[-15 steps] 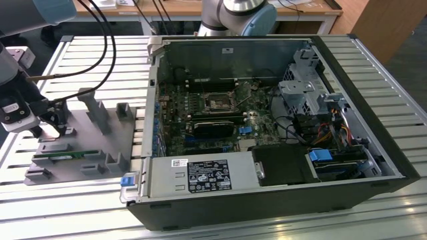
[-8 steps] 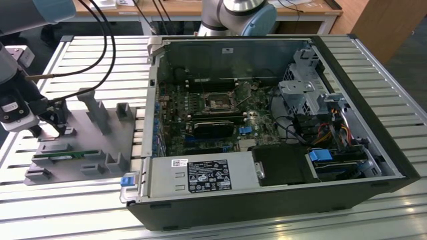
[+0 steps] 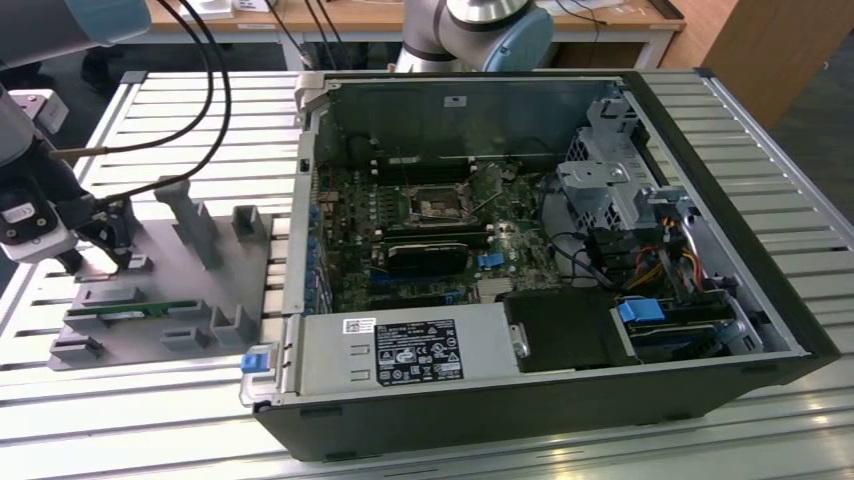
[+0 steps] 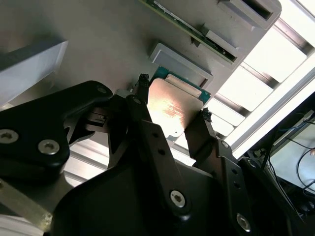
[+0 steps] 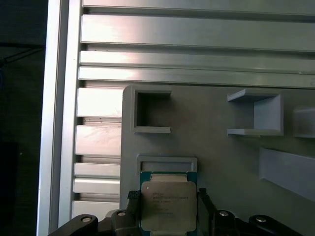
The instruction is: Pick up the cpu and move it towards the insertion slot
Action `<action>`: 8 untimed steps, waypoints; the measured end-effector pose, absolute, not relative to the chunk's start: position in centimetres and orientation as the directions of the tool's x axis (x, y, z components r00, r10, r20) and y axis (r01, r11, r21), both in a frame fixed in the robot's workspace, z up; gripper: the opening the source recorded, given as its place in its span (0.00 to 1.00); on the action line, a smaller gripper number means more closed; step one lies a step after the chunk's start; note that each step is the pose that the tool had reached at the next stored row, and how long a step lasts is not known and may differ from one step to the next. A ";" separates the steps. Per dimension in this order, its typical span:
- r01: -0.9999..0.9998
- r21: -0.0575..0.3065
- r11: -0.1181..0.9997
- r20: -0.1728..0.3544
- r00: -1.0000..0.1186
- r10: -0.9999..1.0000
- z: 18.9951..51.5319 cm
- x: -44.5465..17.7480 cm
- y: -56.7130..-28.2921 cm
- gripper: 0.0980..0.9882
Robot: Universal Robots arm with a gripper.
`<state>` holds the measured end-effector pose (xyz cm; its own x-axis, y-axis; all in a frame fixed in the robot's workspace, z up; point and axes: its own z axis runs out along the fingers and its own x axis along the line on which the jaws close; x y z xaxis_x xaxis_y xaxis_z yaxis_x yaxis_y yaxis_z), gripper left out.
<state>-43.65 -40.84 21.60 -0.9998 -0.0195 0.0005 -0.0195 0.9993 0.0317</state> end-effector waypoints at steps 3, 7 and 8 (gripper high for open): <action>-0.020 0.032 0.999 0.001 -1.000 -0.020 21.7 -43.6 -40.8 0.50; -0.020 0.032 0.999 0.001 -1.000 -0.020 21.7 -43.6 -40.8 0.50; -0.020 0.032 0.999 0.001 -1.000 -0.020 21.8 -43.6 -40.8 0.50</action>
